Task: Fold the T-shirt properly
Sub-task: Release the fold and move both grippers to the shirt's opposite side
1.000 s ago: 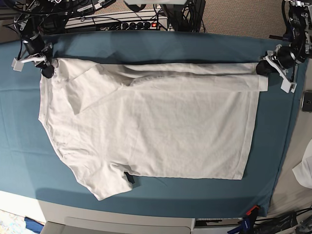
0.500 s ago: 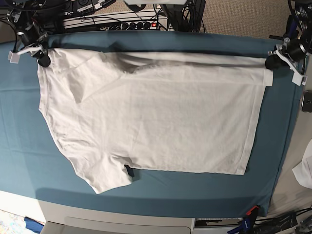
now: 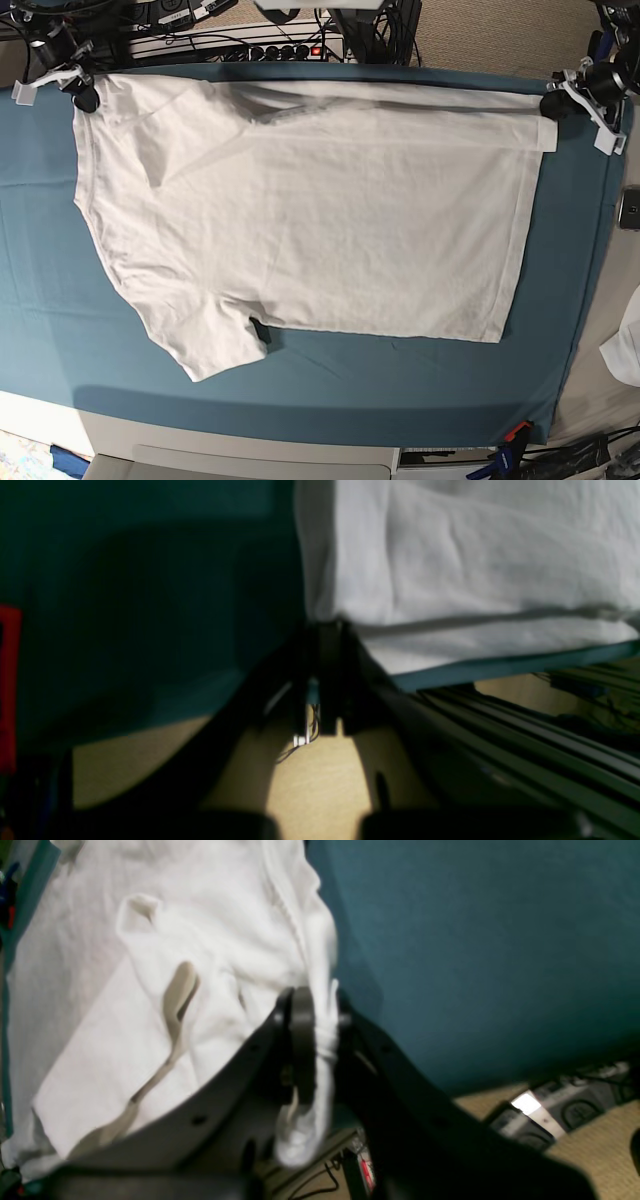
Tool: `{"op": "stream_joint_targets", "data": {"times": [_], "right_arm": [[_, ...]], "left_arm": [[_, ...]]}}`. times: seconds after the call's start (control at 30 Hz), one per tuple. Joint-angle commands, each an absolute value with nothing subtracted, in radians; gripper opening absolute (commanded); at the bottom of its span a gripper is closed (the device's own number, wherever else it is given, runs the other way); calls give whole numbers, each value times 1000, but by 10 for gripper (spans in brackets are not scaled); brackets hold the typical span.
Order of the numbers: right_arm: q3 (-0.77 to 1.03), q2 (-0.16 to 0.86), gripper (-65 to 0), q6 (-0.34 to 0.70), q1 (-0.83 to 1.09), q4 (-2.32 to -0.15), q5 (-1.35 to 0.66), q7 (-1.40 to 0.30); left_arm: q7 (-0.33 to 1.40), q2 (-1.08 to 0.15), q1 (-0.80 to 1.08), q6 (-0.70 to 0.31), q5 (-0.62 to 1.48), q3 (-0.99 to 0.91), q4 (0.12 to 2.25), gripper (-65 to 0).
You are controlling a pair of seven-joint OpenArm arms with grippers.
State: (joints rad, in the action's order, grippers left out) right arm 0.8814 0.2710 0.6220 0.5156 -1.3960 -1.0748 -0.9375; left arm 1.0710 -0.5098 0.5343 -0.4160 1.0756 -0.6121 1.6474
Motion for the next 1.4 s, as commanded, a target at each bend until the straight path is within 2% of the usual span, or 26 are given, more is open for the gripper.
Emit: {"op": "stream_joint_targets", "data": {"times": [0.0, 0.27, 0.3, 0.4, 0.43, 0.6, 0.8, 1.13, 1.37], "right_arm": [[892, 293, -650, 598, 530, -1402, -1031, -945], [892, 297, -650, 607, 529, -1402, -1027, -924], [892, 297, -650, 627, 529, -1402, -1023, -923], [892, 297, -462, 685, 529, -1402, -1020, -903], [892, 297, -428, 685, 529, -1402, -1020, -890], [893, 297, -426, 685, 523, -1402, -1004, -818], [936, 302, -426, 685, 453, -1402, -949, -810], [958, 384, -426, 684, 299, -1402, -874, -807], [957, 413, -426, 685, 177, -1402, -836, -807]], "left_arm": [[1070, -532, 537, -414, 1079, -627, 1660, -650], [1029, -532, 535, -458, 1033, -627, 1660, -650], [1023, -532, 535, -463, 1023, -627, 1660, -617], [1012, -532, 535, -470, 999, -627, 1660, -477], [1004, -532, 535, -469, 987, -627, 1660, -454], [953, -532, 534, -469, 876, -627, 1660, -445], [942, -532, 531, -469, 817, -627, 1678, -445], [944, -533, 522, -441, 712, -634, 1885, -446], [913, -576, 387, -399, 741, -637, 1961, -446]]}}
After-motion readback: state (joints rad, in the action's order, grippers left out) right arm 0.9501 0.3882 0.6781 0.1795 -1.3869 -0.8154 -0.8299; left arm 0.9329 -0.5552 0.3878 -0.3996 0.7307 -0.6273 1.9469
